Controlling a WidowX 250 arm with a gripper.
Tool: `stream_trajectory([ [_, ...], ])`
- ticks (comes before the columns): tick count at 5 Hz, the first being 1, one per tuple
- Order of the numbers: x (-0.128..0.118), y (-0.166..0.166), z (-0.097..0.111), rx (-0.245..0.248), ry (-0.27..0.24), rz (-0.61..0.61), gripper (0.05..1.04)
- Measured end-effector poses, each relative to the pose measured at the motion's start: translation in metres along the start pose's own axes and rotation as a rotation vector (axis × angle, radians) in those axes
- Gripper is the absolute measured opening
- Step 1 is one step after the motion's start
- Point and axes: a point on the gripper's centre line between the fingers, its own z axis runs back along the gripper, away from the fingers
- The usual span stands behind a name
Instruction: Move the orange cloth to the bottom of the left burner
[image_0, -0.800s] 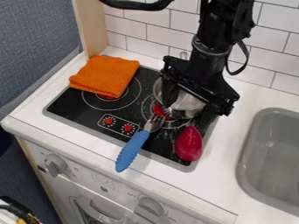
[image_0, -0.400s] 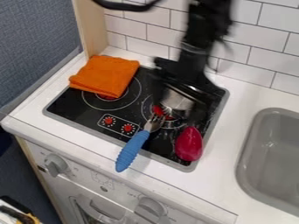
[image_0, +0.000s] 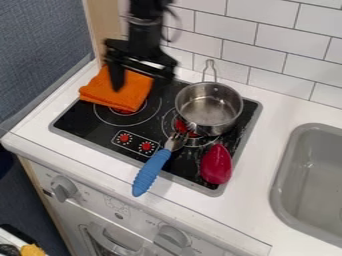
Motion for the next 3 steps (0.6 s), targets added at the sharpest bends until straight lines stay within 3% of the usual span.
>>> stream_trajectory([
  [1,0.02,0.029,-0.016,-0.027,-0.032,-0.007,1.001],
  [3,0.059,0.05,-0.043,-0.045,-0.096,-0.07,1.001],
])
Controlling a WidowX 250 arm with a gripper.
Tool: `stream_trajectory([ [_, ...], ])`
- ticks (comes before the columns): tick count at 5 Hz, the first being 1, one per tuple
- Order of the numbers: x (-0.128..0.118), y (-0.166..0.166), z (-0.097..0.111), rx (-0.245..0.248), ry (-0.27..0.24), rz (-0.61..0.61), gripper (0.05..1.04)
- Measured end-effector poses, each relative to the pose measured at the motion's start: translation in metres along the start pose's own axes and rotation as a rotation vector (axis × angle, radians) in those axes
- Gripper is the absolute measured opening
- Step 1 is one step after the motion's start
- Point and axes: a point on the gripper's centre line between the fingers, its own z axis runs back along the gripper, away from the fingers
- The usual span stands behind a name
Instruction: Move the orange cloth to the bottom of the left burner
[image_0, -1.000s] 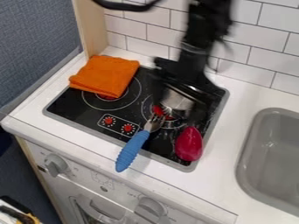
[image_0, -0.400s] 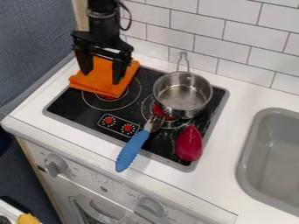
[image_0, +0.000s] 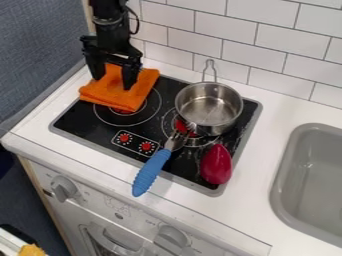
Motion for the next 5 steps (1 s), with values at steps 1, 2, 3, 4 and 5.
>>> stream_trajectory([
  [1,0.017,0.001,-0.011,-0.027,-0.005,-0.029,1.001],
  [2,0.031,-0.002,-0.021,-0.055,0.005,-0.051,1.001],
  [3,0.037,-0.011,-0.026,-0.076,0.021,-0.074,1.001],
  [4,0.031,-0.016,-0.031,-0.075,0.048,-0.101,1.001],
  [5,0.014,-0.021,-0.03,-0.074,0.038,-0.116,0.999],
])
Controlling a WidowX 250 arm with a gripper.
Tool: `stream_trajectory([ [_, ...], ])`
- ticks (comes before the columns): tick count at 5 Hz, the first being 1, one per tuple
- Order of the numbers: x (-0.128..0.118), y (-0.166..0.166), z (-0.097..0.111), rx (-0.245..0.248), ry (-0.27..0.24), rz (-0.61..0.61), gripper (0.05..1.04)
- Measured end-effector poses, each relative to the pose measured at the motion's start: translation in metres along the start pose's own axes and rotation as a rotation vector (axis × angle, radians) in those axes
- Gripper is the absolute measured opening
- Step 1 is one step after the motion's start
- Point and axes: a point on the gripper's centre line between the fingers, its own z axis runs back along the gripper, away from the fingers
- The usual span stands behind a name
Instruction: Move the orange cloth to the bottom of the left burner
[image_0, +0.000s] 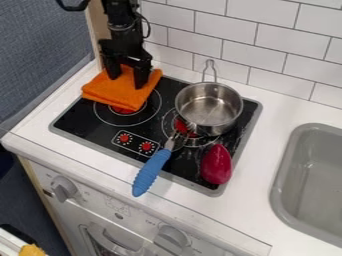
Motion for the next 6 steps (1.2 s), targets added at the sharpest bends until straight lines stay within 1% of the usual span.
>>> stream_trajectory([
  [1,-0.031,-0.014,0.002,-0.014,0.009,-0.03,0.998],
  [2,-0.062,-0.024,0.004,-0.029,0.0,-0.059,0.999],
  [3,-0.089,-0.026,0.007,-0.027,0.007,-0.065,0.999],
  [4,-0.105,-0.028,0.007,-0.024,0.023,-0.063,0.999],
  [5,-0.113,-0.027,0.009,-0.005,0.044,-0.06,0.998],
  [6,-0.111,-0.034,0.01,0.003,0.054,-0.073,0.999],
])
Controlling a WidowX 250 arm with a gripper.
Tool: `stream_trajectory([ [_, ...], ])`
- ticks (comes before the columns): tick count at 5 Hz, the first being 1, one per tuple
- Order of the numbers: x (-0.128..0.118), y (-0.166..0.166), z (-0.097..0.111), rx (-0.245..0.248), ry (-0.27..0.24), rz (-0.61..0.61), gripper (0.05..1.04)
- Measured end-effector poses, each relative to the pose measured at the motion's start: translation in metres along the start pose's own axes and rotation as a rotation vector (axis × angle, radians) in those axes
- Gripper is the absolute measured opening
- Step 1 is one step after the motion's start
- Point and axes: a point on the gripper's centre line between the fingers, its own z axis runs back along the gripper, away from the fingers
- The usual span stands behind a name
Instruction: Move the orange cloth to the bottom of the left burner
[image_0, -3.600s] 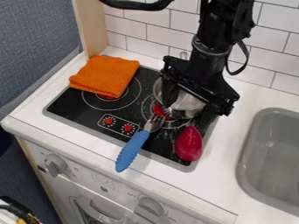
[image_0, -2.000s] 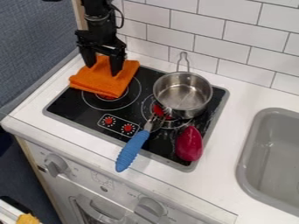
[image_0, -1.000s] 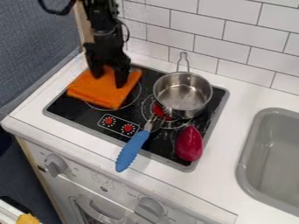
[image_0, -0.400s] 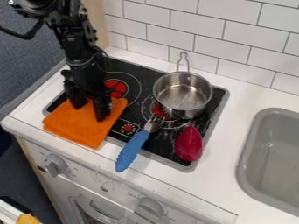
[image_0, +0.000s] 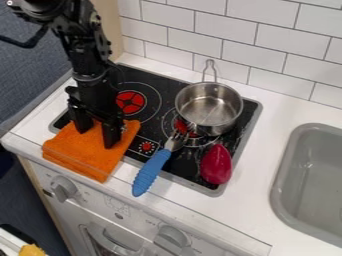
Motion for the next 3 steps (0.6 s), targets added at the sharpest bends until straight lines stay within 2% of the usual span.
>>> stream_trajectory([
  [1,0.006,0.0,0.011,0.002,-0.038,0.024,0.999],
  [2,0.01,0.004,0.048,0.046,-0.122,0.065,0.999],
  [3,0.006,-0.001,0.064,0.063,-0.114,0.097,0.999],
])
